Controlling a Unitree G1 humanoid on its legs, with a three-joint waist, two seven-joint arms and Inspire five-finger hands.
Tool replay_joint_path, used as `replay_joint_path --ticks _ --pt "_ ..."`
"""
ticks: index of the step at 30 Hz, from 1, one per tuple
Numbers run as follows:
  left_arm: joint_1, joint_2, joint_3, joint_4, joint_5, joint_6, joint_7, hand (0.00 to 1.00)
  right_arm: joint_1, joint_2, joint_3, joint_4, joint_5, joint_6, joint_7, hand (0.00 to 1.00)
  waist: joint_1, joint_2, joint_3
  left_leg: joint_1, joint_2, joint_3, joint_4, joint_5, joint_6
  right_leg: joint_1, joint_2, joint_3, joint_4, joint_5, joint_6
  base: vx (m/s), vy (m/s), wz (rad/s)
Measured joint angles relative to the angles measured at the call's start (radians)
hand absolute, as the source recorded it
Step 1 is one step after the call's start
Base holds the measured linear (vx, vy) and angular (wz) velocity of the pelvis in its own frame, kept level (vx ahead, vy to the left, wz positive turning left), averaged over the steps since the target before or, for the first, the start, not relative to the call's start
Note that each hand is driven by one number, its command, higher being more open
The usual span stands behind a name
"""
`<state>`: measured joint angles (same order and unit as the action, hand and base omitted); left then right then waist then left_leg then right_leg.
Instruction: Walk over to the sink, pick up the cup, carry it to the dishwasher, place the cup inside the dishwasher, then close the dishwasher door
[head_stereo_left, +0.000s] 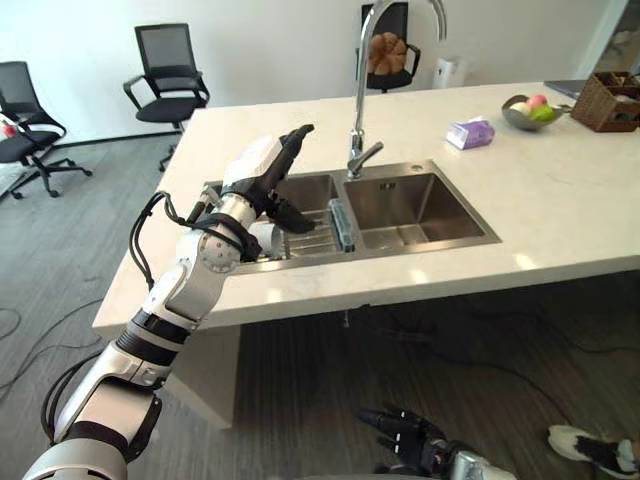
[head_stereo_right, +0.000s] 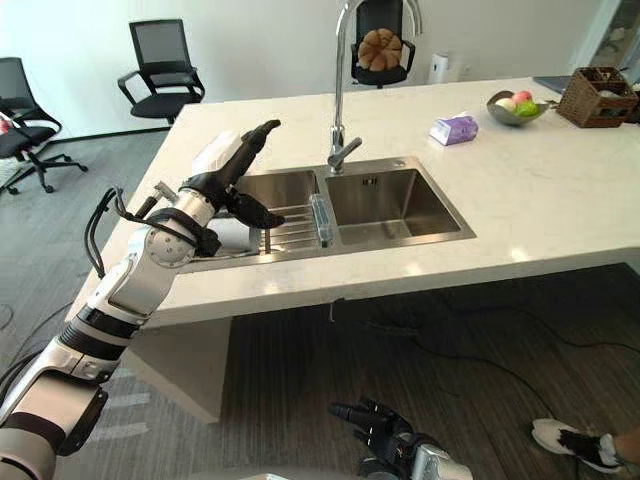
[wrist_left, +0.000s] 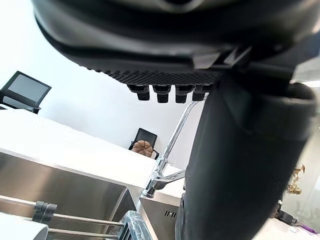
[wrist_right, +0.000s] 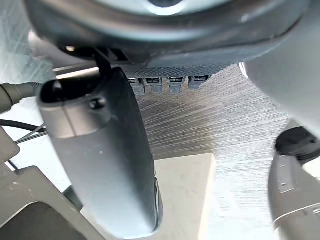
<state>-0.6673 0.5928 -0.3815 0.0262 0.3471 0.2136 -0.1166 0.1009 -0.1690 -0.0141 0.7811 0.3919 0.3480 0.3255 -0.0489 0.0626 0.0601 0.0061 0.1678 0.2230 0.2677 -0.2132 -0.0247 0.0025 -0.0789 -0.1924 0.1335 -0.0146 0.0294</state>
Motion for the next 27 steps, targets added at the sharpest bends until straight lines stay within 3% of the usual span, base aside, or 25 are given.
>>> replay_joint_path --ticks 1,6,9,15,20,27 --pt "-0.013 0.011 -0.013 -0.010 0.000 -0.009 -0.006 1.00 -0.008 -0.005 0.001 0.018 0.000 0.000 0.000 1.00 0.009 0.003 0.000 0.018 -0.019 -0.029 -0.055 0.105 -0.038 0.004 0.006 0.017 -0.003 -0.009 0.006 0.10 0.078 -0.12" --pt "-0.120 0.018 -0.097 -0.015 0.001 -0.018 -0.076 1.00 -0.014 0.012 0.003 0.012 0.020 -0.009 -0.030 1.00 0.002 -0.022 -0.004 0.076 -0.079 -0.011 -0.216 0.167 -0.019 -0.009 -0.037 0.026 -0.008 -0.005 0.039 0.14 0.094 -0.03" --pt "-0.186 0.012 -0.156 0.054 0.006 -0.018 -0.134 1.00 -0.014 0.013 0.020 0.012 0.040 -0.009 -0.052 1.00 -0.005 -0.023 -0.005 0.093 -0.097 -0.011 -0.233 0.168 -0.017 -0.004 -0.047 0.037 -0.009 -0.008 0.043 0.08 0.064 -0.03" --pt "-0.221 0.015 -0.167 0.210 0.048 -0.005 -0.211 1.00 -0.023 0.033 0.042 0.012 0.049 0.001 -0.054 1.00 -0.023 -0.026 -0.006 0.108 -0.099 -0.009 -0.245 0.168 -0.017 -0.004 -0.047 0.067 -0.020 -0.007 0.046 0.01 0.019 -0.13" --pt "-0.221 0.015 -0.176 0.269 0.062 -0.010 -0.217 1.00 -0.022 0.033 0.043 0.019 0.051 0.002 -0.056 1.00 -0.023 -0.032 -0.012 0.112 -0.095 -0.015 -0.252 0.168 -0.017 -0.002 -0.038 0.069 -0.033 0.004 0.053 -0.06 -0.013 -0.03" --pt "-0.221 0.034 -0.176 0.364 0.129 -0.028 -0.217 1.00 -0.013 0.032 0.042 0.035 0.051 0.002 -0.050 1.00 -0.025 -0.062 -0.033 0.109 -0.104 -0.014 -0.258 0.174 -0.010 0.018 -0.044 0.070 -0.096 0.046 0.064 -0.04 0.005 -0.01"
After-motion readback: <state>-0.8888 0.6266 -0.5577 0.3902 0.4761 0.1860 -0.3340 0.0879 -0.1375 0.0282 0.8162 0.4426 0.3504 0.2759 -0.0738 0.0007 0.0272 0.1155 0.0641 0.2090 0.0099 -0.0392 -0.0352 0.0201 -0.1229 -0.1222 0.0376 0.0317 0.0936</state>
